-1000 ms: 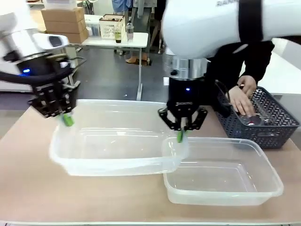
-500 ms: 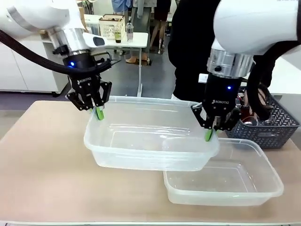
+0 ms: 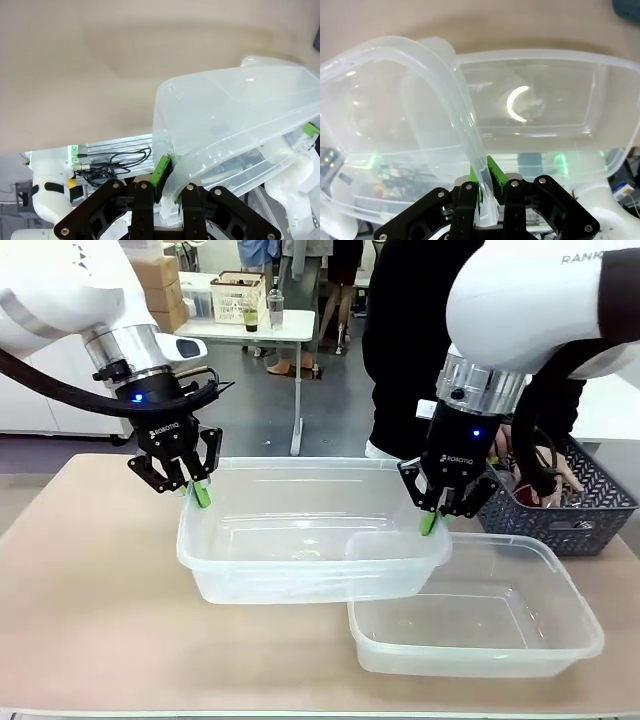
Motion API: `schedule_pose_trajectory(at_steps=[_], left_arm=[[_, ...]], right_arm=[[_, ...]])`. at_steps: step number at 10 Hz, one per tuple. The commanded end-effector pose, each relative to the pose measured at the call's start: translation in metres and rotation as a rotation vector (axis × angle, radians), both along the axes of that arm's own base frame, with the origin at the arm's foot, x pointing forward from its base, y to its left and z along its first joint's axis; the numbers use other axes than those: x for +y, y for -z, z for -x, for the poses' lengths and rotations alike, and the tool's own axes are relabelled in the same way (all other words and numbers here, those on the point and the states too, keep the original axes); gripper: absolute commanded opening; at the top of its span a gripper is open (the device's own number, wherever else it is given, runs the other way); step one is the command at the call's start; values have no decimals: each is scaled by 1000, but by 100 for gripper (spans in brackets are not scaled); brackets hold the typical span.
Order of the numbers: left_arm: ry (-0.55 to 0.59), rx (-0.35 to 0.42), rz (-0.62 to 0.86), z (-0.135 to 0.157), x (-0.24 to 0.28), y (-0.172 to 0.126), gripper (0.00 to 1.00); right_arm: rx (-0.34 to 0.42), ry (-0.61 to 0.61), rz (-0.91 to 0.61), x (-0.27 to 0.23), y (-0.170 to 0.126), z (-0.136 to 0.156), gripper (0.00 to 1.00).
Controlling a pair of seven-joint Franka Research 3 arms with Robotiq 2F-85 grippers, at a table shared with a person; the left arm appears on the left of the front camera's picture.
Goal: Sort the waste into each basket.
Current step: Pick up the Organizing box on the left side of the table and lift it, then offer the picked Organizing box to the human.
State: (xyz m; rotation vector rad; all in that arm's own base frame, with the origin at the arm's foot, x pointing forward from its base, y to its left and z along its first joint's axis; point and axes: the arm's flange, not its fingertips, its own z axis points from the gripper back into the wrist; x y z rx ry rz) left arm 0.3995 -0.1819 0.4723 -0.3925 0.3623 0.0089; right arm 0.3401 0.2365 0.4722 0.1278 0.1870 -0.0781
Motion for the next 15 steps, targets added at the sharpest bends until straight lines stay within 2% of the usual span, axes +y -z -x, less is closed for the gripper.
schedule_pose_trajectory(at_steps=[1, 15], left_arm=[[21, 5, 17, 5, -12, -4, 8], [21, 5, 17, 5, -12, -4, 8]], right_arm=[[4, -2, 23, -8, -6, 3, 6], [4, -2, 23, -8, -6, 3, 6]])
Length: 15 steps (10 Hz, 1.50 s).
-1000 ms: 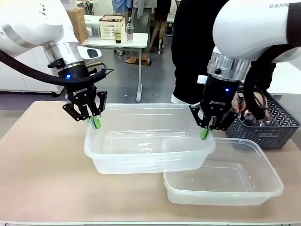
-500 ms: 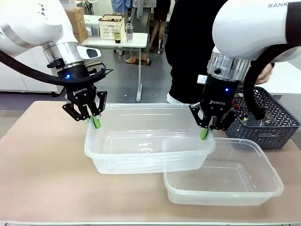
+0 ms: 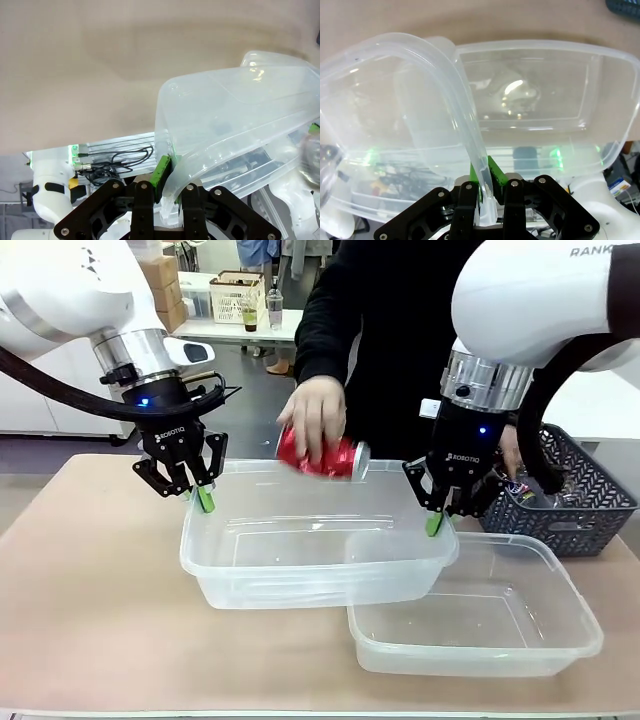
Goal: Sort the waste into each basket.
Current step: Offer the picked Organizing box to the human.
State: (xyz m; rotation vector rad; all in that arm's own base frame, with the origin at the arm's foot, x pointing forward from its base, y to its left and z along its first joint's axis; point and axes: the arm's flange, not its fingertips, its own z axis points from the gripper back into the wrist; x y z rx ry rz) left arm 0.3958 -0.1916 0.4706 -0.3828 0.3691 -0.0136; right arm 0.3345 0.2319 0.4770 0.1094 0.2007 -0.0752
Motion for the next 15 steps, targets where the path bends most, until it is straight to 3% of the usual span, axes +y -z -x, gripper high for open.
schedule_pose_trajectory(at_steps=[1, 15], left_arm=[[-4, 3, 22, 1, -2, -6, 8], [-4, 3, 22, 1, -2, -6, 8]], right_arm=[[-10, 3, 5, -3, -2, -2, 6], [-10, 3, 5, -3, -2, -2, 6]])
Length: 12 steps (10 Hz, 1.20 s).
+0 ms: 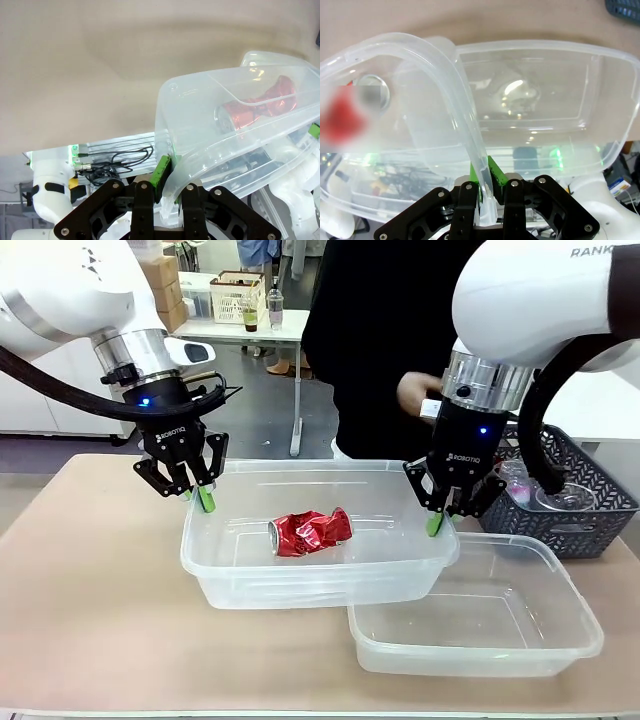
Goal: Sort the waste into each basket.
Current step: Offer the picked Organizing box to the human.
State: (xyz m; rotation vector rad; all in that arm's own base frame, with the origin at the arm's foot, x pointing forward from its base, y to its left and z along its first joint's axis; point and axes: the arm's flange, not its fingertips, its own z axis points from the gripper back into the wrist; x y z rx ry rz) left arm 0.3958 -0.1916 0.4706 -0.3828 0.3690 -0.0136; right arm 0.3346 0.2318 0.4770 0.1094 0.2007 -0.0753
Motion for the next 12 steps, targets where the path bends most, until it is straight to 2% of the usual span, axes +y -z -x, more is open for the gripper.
schedule_pose_trajectory(at_steps=[1, 12], left_arm=[[-4, 4, 22, 1, -2, -6, 8], [-4, 4, 22, 1, -2, -6, 8]], right_arm=[[-10, 3, 5, -3, -2, -2, 6], [-10, 3, 5, -3, -2, -2, 6]])
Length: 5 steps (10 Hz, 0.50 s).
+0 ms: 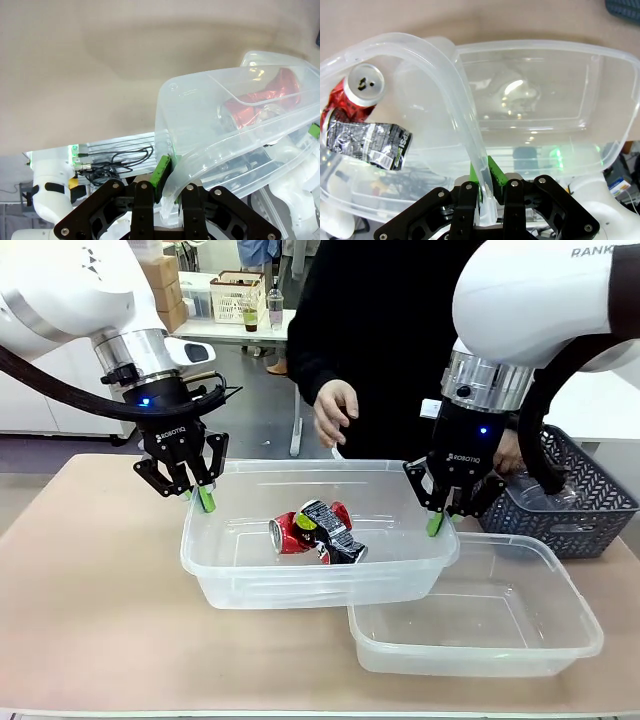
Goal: Sort the waste into each basket.
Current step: Offer the picked Organizing box to the human.
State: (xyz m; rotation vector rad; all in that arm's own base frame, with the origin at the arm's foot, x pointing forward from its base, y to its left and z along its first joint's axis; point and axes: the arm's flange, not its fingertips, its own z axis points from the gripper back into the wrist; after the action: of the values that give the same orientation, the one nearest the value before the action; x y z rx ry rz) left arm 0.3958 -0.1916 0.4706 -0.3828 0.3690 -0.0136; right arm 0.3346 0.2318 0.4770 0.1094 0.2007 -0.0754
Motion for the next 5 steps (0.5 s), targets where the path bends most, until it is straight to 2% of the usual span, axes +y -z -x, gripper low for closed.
schedule_pose_trajectory(at_steps=[1, 5], left_arm=[[-4, 4, 22, 1, -2, -6, 8], [-4, 4, 22, 1, -2, -6, 8]], right_arm=[[-10, 3, 5, -3, -2, -2, 6], [-10, 3, 5, -3, -2, -2, 6]])
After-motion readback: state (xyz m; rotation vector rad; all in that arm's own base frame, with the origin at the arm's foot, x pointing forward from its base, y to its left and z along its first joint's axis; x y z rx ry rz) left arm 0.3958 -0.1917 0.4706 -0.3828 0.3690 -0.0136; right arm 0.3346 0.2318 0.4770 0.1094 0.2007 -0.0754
